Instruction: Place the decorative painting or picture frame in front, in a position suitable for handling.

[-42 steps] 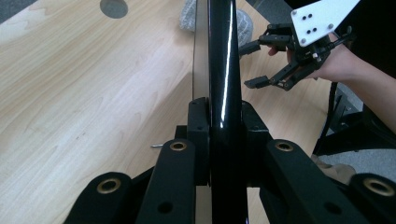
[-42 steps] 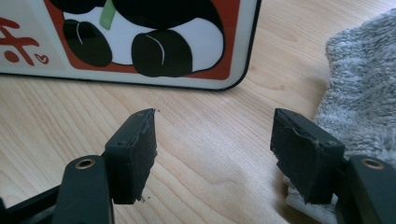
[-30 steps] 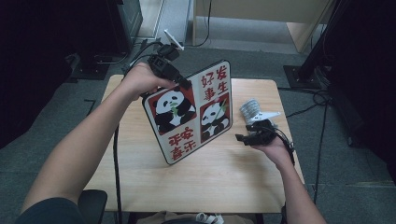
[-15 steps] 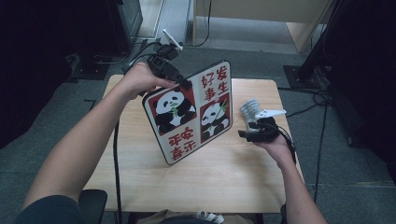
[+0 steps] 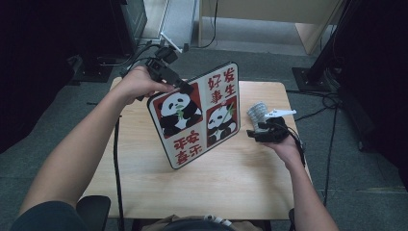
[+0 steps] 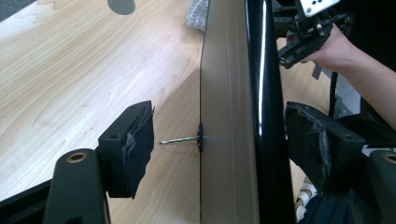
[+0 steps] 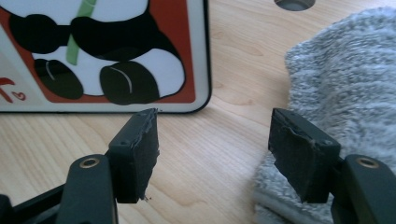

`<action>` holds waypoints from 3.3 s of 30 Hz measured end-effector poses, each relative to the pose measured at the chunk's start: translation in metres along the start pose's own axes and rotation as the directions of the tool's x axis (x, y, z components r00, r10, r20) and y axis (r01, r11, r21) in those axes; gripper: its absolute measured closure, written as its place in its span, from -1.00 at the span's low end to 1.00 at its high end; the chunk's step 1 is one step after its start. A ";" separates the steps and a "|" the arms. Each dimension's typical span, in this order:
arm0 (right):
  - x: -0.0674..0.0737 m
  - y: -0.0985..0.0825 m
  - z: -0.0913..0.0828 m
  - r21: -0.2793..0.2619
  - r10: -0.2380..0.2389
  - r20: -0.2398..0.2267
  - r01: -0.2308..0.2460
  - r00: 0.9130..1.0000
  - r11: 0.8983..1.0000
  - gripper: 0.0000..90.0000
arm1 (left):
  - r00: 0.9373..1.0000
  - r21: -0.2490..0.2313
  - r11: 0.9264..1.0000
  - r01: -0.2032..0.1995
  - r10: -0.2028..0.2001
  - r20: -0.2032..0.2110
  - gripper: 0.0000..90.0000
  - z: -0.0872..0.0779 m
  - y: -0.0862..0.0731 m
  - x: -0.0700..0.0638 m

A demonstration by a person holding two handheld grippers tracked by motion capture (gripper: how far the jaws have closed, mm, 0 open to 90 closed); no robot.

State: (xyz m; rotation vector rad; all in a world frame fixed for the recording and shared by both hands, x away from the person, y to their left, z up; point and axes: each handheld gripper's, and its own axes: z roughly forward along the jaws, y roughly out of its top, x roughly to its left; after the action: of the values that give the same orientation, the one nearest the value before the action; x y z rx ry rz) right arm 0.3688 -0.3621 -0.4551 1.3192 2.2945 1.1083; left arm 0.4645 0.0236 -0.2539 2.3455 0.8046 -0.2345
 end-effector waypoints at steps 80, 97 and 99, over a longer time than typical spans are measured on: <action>-0.081 0.006 0.051 0.085 0.155 0.161 -0.170 0.975 0.982 0.45 | 0.994 -0.233 0.973 -0.003 -0.022 -0.104 -0.23 -0.031 -0.148 -0.022; -0.063 0.027 0.010 0.061 0.128 0.060 -0.132 0.990 0.989 0.46 | 0.994 -0.263 0.965 0.002 -0.030 -0.103 -0.22 -0.014 -0.169 -0.020; -0.058 0.031 0.005 0.059 0.109 0.046 -0.112 0.993 0.992 0.46 | 0.993 -0.258 0.966 0.006 -0.035 -0.108 -0.22 -0.011 -0.171 -0.019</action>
State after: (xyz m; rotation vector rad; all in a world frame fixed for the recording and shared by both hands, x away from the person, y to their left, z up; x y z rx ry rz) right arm 0.4224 -0.3984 -0.4433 1.4950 2.2659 1.0402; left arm 0.3458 0.1256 -0.3267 2.1202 0.8591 -0.0049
